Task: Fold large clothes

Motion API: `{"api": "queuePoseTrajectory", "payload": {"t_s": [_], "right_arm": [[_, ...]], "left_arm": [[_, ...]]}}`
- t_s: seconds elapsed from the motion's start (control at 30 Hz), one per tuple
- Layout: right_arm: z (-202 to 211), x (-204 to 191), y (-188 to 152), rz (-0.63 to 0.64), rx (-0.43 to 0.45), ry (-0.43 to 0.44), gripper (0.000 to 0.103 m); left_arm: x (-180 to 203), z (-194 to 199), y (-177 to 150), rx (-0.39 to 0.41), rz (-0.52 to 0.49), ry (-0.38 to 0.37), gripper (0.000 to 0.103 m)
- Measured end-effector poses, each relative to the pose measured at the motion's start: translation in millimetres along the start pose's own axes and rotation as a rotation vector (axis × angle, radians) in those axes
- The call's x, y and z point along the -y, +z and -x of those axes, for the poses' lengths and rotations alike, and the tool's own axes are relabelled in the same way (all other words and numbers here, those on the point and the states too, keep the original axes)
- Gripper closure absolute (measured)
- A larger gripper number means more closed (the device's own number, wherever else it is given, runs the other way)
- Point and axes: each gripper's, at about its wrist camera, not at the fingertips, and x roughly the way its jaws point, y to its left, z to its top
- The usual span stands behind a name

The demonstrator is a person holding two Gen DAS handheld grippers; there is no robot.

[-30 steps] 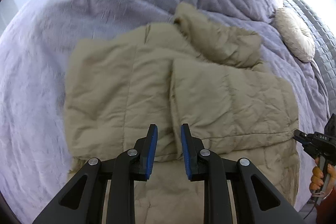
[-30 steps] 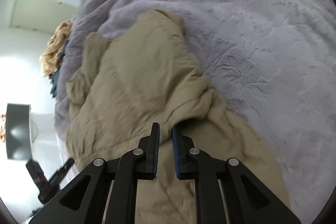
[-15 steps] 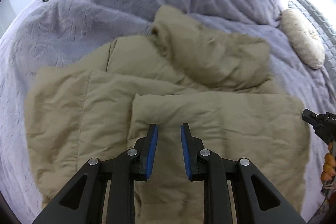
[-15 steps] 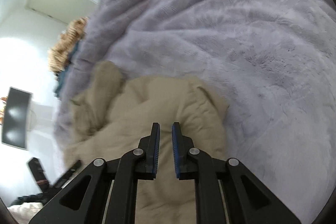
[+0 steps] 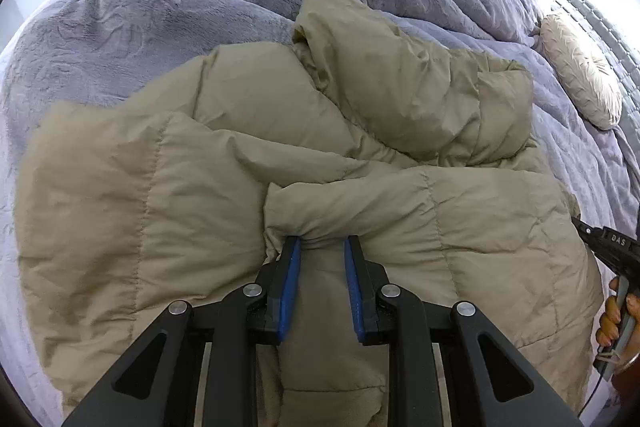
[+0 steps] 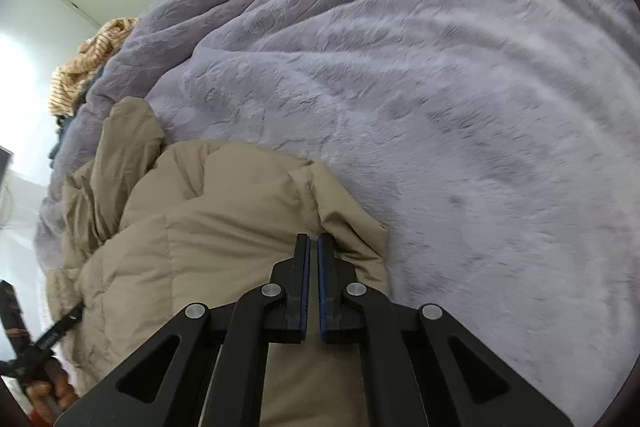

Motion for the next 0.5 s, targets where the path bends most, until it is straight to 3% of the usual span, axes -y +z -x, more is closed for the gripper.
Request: {"api": "queuePoseTrajectory", "payload": {"t_s": [0.17, 0.37, 0.5], "right_arm": [[31.5, -1.1, -15.9, 0.054, 0.020, -0.109, 0.097], [74.8, -0.8, -55.0, 0.057, 0.049, -0.117, 0.096], [98.0, 6.3, -85.8, 0.007, 0.016, -0.087, 0.096]], "left_arm": [[-4.8, 26.0, -4.5, 0.020, -0.009, 0.060, 0.079], [-13.1, 63.0, -24.7, 0.038, -0.003, 0.057, 0.079], [-17.5, 79.8, -46.2, 0.013, 0.028, 0.050, 0.078]]}}
